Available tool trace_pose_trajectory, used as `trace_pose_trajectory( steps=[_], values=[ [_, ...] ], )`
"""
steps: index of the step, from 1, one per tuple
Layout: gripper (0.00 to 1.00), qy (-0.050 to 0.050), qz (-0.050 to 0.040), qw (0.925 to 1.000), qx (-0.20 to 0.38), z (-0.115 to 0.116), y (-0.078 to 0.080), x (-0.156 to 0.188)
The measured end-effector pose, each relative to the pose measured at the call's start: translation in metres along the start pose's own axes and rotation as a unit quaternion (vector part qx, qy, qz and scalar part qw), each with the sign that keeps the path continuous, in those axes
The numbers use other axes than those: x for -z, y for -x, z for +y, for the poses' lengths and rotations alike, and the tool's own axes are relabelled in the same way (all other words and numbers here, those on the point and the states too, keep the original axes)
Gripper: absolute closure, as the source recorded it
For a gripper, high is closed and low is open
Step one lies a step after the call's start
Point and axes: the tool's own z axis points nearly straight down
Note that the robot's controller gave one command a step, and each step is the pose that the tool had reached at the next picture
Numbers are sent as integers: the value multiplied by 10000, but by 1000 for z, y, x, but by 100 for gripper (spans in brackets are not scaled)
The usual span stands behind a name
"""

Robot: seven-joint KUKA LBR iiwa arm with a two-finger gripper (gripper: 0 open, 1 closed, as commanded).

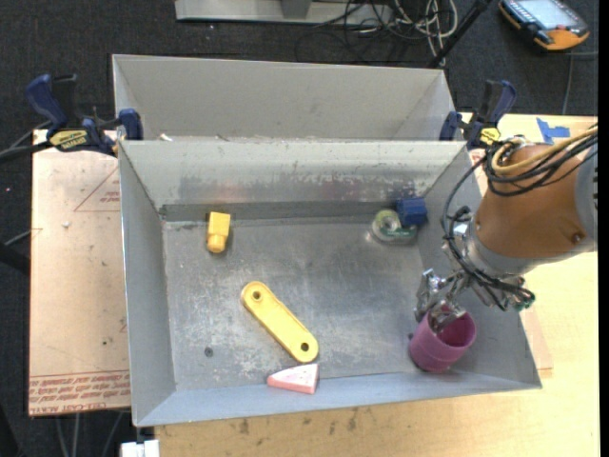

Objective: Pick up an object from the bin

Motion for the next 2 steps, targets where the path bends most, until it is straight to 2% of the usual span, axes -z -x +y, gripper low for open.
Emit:
trace_pose_trajectory(
  steps=[1,2],
  values=[
    [100,11,21,9861,1662,-12,-9,79],
    [100,14,21,9861,1663,-12,-9,78]
  ],
)
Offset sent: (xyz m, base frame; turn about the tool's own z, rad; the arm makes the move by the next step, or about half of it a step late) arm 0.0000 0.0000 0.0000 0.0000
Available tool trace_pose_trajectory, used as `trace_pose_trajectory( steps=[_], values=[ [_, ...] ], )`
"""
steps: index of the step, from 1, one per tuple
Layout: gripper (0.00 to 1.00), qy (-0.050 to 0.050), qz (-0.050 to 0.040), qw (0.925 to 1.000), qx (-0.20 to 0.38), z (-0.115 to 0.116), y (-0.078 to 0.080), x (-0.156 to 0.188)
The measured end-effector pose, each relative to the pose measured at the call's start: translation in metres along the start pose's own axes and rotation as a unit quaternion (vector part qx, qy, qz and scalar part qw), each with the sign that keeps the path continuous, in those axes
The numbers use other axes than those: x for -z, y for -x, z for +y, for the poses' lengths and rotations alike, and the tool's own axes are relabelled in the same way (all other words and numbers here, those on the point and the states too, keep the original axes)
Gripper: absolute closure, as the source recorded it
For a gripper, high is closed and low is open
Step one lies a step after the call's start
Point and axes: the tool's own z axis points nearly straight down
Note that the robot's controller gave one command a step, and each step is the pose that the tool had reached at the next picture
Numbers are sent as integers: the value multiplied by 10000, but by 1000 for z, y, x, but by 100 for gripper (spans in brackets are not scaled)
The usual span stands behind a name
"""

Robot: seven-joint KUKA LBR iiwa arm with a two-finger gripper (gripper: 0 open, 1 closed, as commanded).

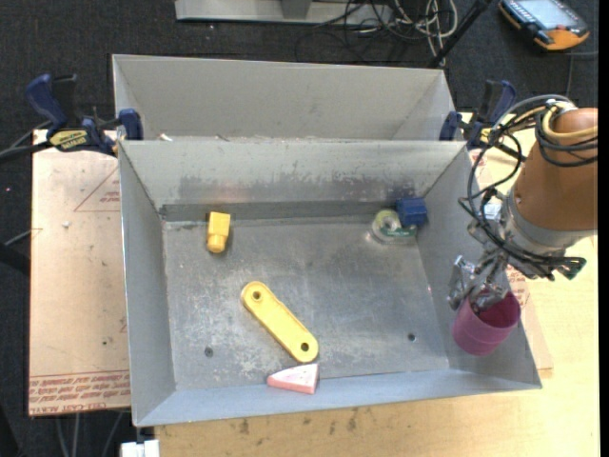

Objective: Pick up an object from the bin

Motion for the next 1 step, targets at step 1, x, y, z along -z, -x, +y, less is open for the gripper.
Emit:
trace_pose_trajectory(
  steps=[1],
  values=[
    [100,11,8,10000,8,4,-3,32]
  ],
)
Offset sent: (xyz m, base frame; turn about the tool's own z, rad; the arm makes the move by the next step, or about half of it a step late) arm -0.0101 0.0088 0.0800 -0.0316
